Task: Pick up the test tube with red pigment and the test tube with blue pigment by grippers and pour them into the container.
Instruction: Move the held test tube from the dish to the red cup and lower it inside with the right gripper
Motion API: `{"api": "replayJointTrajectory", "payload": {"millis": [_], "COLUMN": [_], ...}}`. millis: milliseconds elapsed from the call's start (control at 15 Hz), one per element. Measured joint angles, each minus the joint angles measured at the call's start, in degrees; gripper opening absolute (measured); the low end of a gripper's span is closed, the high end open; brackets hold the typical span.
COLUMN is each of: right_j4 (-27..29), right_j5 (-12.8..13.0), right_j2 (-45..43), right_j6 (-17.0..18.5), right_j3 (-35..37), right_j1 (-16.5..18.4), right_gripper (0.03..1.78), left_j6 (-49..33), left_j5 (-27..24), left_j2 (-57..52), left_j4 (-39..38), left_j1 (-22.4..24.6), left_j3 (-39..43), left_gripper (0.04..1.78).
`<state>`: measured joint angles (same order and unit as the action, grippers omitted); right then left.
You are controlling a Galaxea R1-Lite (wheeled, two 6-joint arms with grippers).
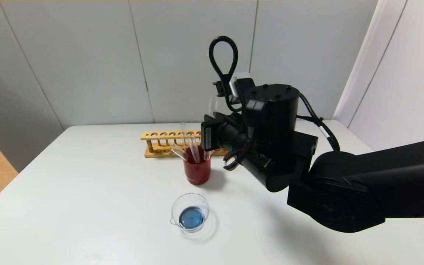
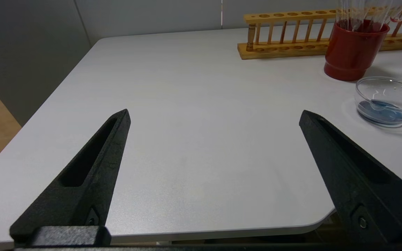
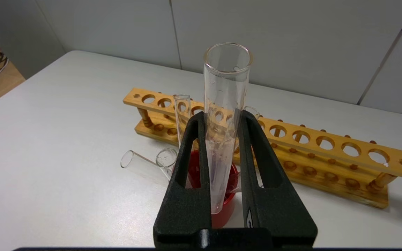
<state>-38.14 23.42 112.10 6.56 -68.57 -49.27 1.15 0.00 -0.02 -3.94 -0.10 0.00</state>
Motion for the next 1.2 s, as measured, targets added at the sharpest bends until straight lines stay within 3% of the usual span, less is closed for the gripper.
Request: {"api": "replayJointTrajectory", "payload": {"millis": [333,533,1200], "right_j4": [0.02,0.0,0.13], "right_j5": [-0.4,-2.28,-2.36], "right_j2": [2.8,3.85,7.11], "right_j6": [0.0,0.0,-0.55], "right_j3": [-3.15,-3.89,-2.73], "right_j1": [0.27,0.6,1.32], "right_gripper": [0.26,0.26,0.26], "left_j6": [-0.02,0.0,-0.02], "left_j5": [0.0,-0.02,0.0], "left_j2": [0.0,0.0,0.0], "left_j4": [0.0,0.0,0.0], "left_j1": [0.0,0.0,0.0], "left_j3": [0.0,0.0,0.0], "left_gripper": [1.71,1.71,1.71]}}
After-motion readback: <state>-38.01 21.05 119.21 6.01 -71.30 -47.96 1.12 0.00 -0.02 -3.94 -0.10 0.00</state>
